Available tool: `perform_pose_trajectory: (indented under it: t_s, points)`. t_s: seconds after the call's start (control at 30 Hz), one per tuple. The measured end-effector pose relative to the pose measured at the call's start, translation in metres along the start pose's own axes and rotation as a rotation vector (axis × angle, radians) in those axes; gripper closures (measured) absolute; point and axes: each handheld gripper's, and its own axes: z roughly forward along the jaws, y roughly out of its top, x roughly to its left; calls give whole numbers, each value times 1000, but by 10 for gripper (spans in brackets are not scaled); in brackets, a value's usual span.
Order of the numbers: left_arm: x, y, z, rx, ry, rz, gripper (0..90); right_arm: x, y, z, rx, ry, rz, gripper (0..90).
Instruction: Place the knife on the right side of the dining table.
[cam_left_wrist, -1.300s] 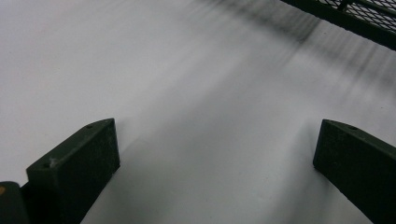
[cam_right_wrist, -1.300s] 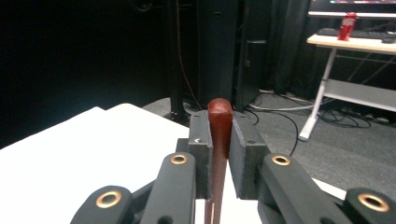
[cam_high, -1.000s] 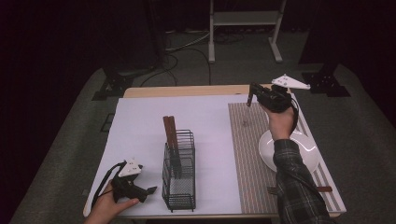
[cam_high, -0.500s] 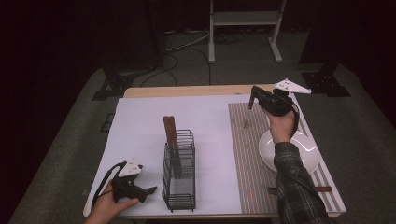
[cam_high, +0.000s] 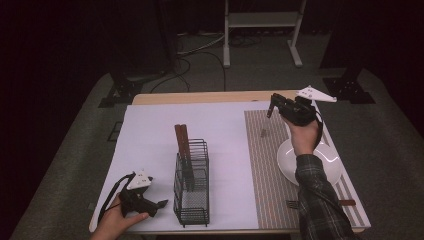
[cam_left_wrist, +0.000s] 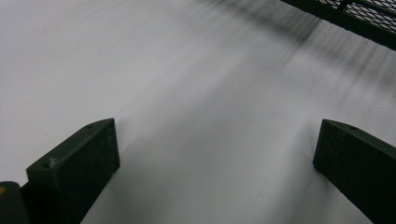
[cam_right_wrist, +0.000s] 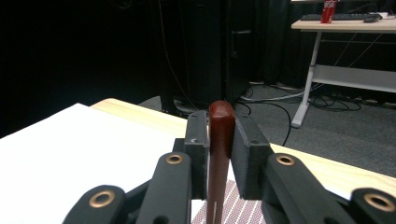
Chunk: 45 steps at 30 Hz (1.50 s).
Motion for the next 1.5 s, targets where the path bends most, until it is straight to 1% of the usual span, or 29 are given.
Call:
perform_pose_trajectory:
  t_s: [0.23,0.43,0.57,0.77,1.1,1.2,1.33,1.5]
  points:
    - [0,0,0,0,0,0,0,-2,2,0,4,-10,5,737]
    - [0,0,0,0,-1,-1,0,-9,3,-2,11,-37,8,739]
    - [0,0,0,0,-1,-1,0,-11,3,-4,12,-45,9,739]
    - [0,0,0,0,-1,-2,0,-17,1,-9,11,-61,11,739]
    - [0,0,0,0,-1,-2,0,-27,-2,-15,28,-100,11,735]
    - [0,0,0,0,-1,-2,0,-29,-3,-16,32,-105,11,733]
    - [0,0,0,0,0,0,0,-35,-6,-20,37,-119,19,723]
    - [0,0,0,0,0,0,0,-39,-9,-23,33,-124,34,716]
